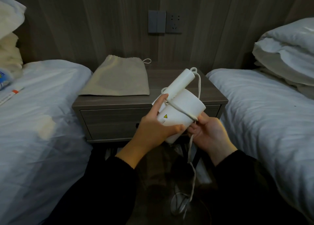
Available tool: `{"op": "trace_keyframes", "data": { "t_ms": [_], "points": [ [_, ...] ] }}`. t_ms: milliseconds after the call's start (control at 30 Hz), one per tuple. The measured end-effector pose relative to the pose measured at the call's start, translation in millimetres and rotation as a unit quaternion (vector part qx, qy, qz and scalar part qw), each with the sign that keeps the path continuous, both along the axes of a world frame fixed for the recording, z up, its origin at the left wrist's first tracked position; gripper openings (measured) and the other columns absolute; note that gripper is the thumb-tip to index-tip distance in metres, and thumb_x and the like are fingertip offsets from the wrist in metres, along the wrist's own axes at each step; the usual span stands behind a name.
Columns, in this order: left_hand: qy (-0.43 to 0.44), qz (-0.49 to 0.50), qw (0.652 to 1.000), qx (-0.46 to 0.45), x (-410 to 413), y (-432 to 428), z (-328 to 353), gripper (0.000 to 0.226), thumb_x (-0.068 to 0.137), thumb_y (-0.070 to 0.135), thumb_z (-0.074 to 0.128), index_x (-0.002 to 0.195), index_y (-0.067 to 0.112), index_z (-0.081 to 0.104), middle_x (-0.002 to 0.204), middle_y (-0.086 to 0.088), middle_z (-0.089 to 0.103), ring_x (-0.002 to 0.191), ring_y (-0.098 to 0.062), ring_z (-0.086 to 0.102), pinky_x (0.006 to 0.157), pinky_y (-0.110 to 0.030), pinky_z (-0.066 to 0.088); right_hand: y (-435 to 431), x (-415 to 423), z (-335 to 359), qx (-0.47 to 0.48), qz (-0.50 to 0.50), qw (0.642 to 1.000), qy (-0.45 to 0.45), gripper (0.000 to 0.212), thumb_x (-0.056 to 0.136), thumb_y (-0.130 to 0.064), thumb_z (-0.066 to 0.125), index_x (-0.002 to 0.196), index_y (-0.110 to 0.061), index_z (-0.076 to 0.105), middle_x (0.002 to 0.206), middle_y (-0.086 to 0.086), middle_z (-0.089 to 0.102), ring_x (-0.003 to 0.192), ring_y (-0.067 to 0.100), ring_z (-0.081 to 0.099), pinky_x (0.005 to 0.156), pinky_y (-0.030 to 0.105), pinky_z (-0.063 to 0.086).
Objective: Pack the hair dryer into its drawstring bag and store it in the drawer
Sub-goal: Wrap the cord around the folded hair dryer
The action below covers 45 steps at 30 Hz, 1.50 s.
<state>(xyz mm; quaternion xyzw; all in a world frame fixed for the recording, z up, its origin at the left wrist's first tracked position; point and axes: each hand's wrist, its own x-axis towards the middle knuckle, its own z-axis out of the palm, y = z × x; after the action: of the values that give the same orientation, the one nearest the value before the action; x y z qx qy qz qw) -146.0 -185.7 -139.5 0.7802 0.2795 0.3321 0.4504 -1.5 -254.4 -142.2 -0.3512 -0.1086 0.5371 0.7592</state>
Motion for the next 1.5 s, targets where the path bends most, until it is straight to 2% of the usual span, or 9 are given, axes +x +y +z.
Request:
{"op": "trace_keyframes", "data": {
  "t_ms": [200, 433, 733, 833, 1000, 1133, 1267, 1433, 1500],
  "points": [
    [-0.032, 0.056, 0.997, -0.032, -1, 2, 7, 0.068, 0.066, 0.027, 0.080, 0.121, 0.038, 0.042, 0.107, 0.010, 0.051, 0.091, -0.003, 0.052, 0.069, -0.015, 0.047, -1, -7, 6, -0.142, 0.070, 0.973, -0.165, 0.054, 0.097, -0.044, 0.034, 0.052, -0.016, 0.045, 0.046, 0.000, 0.044, 0.037, 0.012, 0.032, 0.034, 0.020, 0.025],
    [0.039, 0.040, 0.994, 0.092, -9, 5, 4, 0.089, 0.067, 0.029, 0.080, 0.141, 0.036, 0.031, 0.133, 0.003, 0.047, 0.108, -0.006, 0.047, 0.091, -0.019, 0.042, -6, 8, 9, -0.208, 0.063, 0.943, -0.251, 0.030, 0.093, -0.019, 0.040, 0.067, -0.006, 0.048, 0.061, 0.010, 0.050, 0.029, 0.009, 0.027, 0.033, 0.014, 0.020],
    [0.123, 0.054, 0.970, 0.201, -14, 15, 5, 0.102, 0.068, 0.039, 0.077, 0.146, 0.042, 0.010, 0.126, -0.003, 0.048, 0.110, -0.015, 0.048, 0.095, -0.029, 0.040, -11, 5, 12, -0.225, 0.130, 0.901, -0.347, 0.030, 0.096, -0.019, 0.042, 0.075, -0.001, 0.054, 0.055, 0.010, 0.050, 0.031, 0.009, 0.029, 0.032, 0.016, 0.019],
    [0.159, 0.072, 0.961, 0.213, -16, 21, 6, 0.101, 0.070, 0.043, 0.074, 0.145, 0.045, 0.006, 0.122, -0.003, 0.046, 0.107, -0.016, 0.048, 0.088, -0.024, 0.035, -13, 1, 18, -0.244, 0.150, 0.833, -0.473, 0.030, 0.092, -0.020, 0.048, 0.073, -0.001, 0.060, 0.054, 0.010, 0.051, 0.032, 0.010, 0.030, 0.034, 0.018, 0.021],
    [0.184, 0.074, 0.945, 0.260, -18, 21, -1, 0.096, 0.072, 0.046, 0.070, 0.145, 0.045, 0.008, 0.114, -0.006, 0.047, 0.103, -0.021, 0.049, 0.082, -0.024, 0.032, -17, 0, 28, -0.256, 0.123, 0.658, -0.698, 0.037, 0.084, -0.026, 0.060, 0.054, -0.006, 0.051, 0.048, 0.004, 0.039, 0.035, 0.008, 0.030, 0.038, 0.014, 0.028],
    [0.188, 0.076, 0.938, 0.281, -15, 21, -2, 0.095, 0.070, 0.046, 0.071, 0.145, 0.045, 0.011, 0.109, -0.006, 0.048, 0.100, -0.023, 0.050, 0.080, -0.025, 0.034, -24, 1, 37, -0.217, 0.164, 0.619, -0.737, 0.031, 0.085, -0.021, 0.061, 0.059, -0.005, 0.059, 0.036, -0.008, 0.042, 0.035, 0.003, 0.040, 0.039, 0.009, 0.029],
    [0.202, 0.070, 0.921, 0.327, -16, 24, -4, 0.095, 0.069, 0.046, 0.070, 0.145, 0.042, 0.014, 0.101, -0.003, 0.045, 0.096, -0.022, 0.049, 0.076, -0.026, 0.035, -34, 1, 48, -0.186, 0.234, 0.543, -0.785, 0.019, 0.086, -0.010, 0.054, 0.088, -0.021, 0.069, 0.062, -0.010, 0.059, 0.056, 0.000, 0.055, 0.055, 0.012, 0.040],
    [0.211, 0.077, 0.895, 0.386, -16, 26, -5, 0.093, 0.064, 0.043, 0.072, 0.144, 0.039, 0.024, 0.096, -0.007, 0.048, 0.089, -0.026, 0.050, 0.070, -0.027, 0.034, -32, -7, 47, -0.192, 0.086, 0.455, -0.865, 0.015, 0.083, -0.014, 0.055, 0.078, -0.021, 0.067, 0.073, -0.007, 0.055, 0.079, 0.018, 0.057, 0.070, 0.031, 0.046],
    [0.217, 0.068, 0.897, 0.379, -19, 28, -3, 0.093, 0.065, 0.044, 0.070, 0.144, 0.040, 0.021, 0.100, -0.008, 0.049, 0.091, -0.027, 0.050, 0.071, -0.029, 0.039, -32, -7, 47, -0.193, 0.076, 0.463, -0.862, 0.014, 0.084, -0.020, 0.059, 0.074, -0.020, 0.069, 0.070, -0.007, 0.056, 0.075, 0.017, 0.058, 0.066, 0.029, 0.046]
  ]
}}
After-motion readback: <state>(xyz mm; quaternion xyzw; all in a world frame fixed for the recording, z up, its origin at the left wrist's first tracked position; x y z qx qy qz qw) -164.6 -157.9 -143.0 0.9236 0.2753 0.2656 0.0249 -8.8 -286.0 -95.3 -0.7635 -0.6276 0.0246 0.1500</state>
